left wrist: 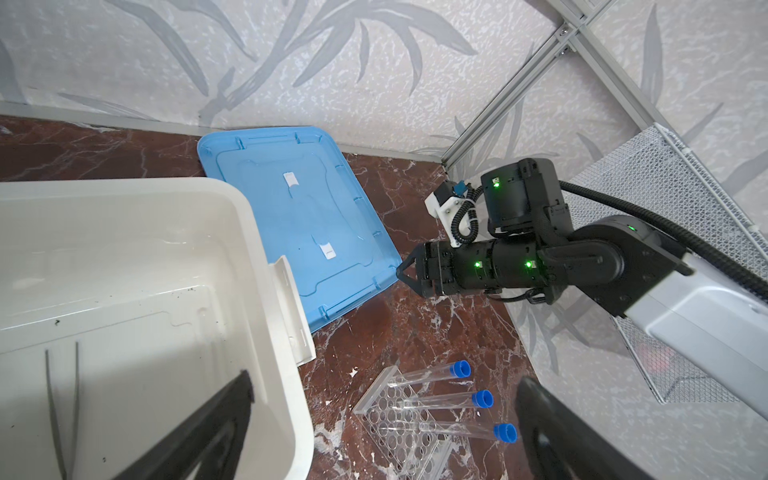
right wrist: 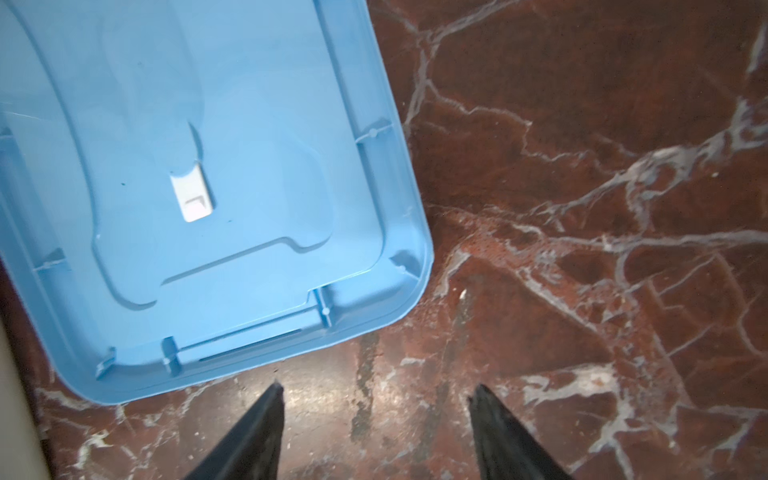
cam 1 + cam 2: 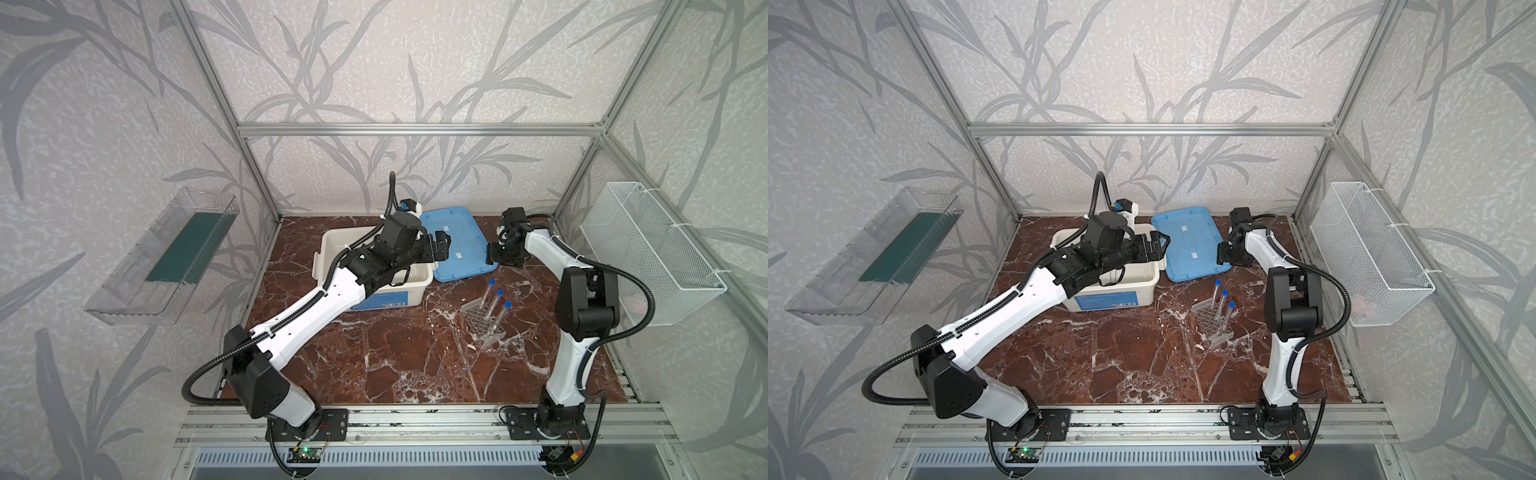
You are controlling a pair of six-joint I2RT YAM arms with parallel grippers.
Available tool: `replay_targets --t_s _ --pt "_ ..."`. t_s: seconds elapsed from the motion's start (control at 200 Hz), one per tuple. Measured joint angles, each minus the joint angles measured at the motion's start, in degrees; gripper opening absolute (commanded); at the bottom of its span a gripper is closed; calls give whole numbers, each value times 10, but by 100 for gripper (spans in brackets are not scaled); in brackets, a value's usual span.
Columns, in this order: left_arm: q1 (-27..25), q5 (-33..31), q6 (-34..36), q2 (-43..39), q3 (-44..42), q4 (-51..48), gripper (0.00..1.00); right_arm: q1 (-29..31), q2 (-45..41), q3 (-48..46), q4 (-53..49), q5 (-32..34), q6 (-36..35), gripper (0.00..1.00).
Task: Organize the chemistry lab equipment
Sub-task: 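Raise the left gripper from the bin while the right reaches the blue lid edge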
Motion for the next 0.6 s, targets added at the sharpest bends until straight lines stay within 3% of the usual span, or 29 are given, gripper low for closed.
replay_targets --t_s 0.065,0.335,0.6 --pt "0 6 -6 -4 -19 17 99 -4 17 21 -6 5 -5 52" --pt "0 27 -12 -4 -23 37 99 -15 89 70 -15 5 -5 49" --pt "0 27 -12 -4 -24 48 99 -19 133 88 -28 -4 -2 37"
